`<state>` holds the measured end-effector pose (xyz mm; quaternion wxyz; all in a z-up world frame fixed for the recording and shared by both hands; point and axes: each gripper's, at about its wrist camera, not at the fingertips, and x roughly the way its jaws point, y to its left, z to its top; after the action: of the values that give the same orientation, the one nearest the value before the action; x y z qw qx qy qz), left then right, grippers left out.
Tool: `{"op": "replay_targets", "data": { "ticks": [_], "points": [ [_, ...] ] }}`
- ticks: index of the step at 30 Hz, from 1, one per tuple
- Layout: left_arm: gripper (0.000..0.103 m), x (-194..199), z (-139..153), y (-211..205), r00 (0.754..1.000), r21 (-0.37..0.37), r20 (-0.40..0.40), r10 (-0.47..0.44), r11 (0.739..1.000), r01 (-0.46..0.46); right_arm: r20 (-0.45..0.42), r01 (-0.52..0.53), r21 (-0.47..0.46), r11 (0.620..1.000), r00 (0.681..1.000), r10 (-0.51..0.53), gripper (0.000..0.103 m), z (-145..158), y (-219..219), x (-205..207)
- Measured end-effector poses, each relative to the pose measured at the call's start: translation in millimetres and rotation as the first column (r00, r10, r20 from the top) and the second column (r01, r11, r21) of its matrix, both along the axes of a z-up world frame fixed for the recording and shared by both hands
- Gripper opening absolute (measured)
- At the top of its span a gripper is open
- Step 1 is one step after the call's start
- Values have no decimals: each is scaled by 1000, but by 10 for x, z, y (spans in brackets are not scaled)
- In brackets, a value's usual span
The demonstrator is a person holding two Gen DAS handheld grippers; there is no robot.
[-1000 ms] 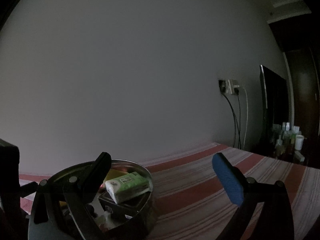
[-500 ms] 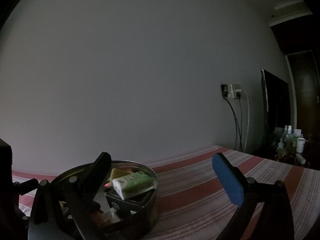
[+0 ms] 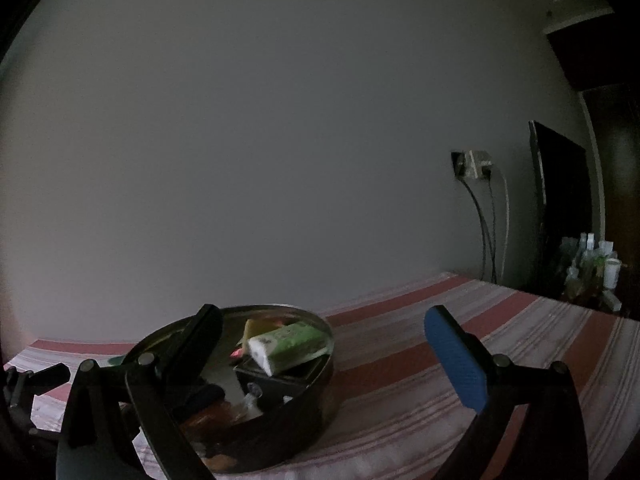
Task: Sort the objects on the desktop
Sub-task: 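Move both tools away from the tin toward the remaining sponge and snack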
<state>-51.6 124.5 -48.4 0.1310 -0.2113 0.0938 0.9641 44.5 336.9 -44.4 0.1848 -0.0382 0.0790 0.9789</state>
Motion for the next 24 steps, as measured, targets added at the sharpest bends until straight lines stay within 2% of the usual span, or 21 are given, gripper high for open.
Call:
{"op": "replay_targets", "data": {
  "ticks": [4, 8, 11, 14, 17, 20, 22, 24],
  "points": [
    [103, 33, -15, -163, 1000, -32, 1, 3, 999, -3, 37, -63, -42, 997, 997, 65, 102, -40, -81, 10],
    [103, -66, -44, -441, 998, -45, 33, 48, 998, -47, 62, -133, -74, 988, 989, 138, 102, -80, -227, 17],
    [103, -206, -69, -716, 991, -42, 63, 115, 993, -113, 68, -173, -96, 980, 981, 180, 102, -102, -350, 31],
    [103, -371, -103, -1001, 973, -78, 71, 218, 974, -213, 105, -245, -118, 962, 960, 258, 102, -154, -542, -37],
    [103, -579, -140, -1260, 947, -119, 86, 310, 947, -299, 132, -329, -108, 938, 931, 341, 102, -181, -786, -92],
    [103, -856, -194, -1494, 917, -176, 97, 388, 913, -368, 171, -422, -128, 897, 882, 439, 100, -226, -1055, -197],
    [103, -981, -214, -1622, 900, -189, 114, 421, 899, -396, 201, -483, -152, 863, 839, 505, 95, -260, -1245, -298],
    [103, -1102, -247, -1742, 891, -193, 147, 430, 896, -400, 234, -544, -196, 816, 782, 577, 91, -297, -1448, -422]
  ]
}}
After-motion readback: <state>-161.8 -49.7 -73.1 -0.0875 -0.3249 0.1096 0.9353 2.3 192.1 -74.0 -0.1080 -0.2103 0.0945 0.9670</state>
